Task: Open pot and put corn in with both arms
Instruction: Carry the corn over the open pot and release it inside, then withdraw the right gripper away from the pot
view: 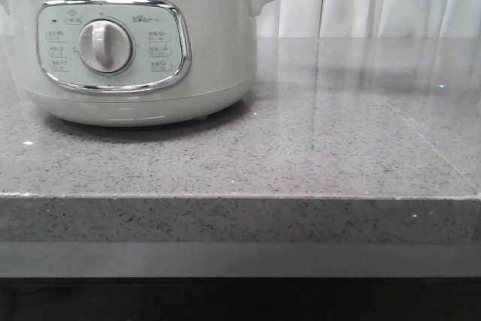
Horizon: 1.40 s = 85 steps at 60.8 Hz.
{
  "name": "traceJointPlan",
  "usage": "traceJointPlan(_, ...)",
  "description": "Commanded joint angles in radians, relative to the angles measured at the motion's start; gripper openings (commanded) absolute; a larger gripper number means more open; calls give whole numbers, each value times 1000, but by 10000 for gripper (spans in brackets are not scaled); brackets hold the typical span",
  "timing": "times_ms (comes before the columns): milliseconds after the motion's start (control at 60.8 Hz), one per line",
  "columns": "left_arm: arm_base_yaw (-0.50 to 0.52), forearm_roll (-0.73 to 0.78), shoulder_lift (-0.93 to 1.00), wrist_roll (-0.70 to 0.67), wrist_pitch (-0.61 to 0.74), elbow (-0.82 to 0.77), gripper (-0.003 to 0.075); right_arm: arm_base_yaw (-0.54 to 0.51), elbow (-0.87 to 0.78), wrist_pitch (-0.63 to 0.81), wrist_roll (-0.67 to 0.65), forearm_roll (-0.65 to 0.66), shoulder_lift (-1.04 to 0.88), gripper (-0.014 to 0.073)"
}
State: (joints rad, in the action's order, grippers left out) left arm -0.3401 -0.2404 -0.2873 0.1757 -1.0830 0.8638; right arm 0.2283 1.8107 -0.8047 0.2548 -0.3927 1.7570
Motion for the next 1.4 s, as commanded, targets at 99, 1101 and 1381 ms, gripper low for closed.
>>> traceJointPlan(99, -7, -35, -11, -5, 135, 34, 209, 174, 122, 67, 55, -23, 2, 212)
traceJointPlan(1101, -7, -35, -11, -5, 135, 34, 209, 336, 143, 193, 55, -23, 149, 518)
traceJointPlan(1381, -7, -35, -11, -5, 135, 34, 209, 324, 216, 159, 55, -22, 142, 162)
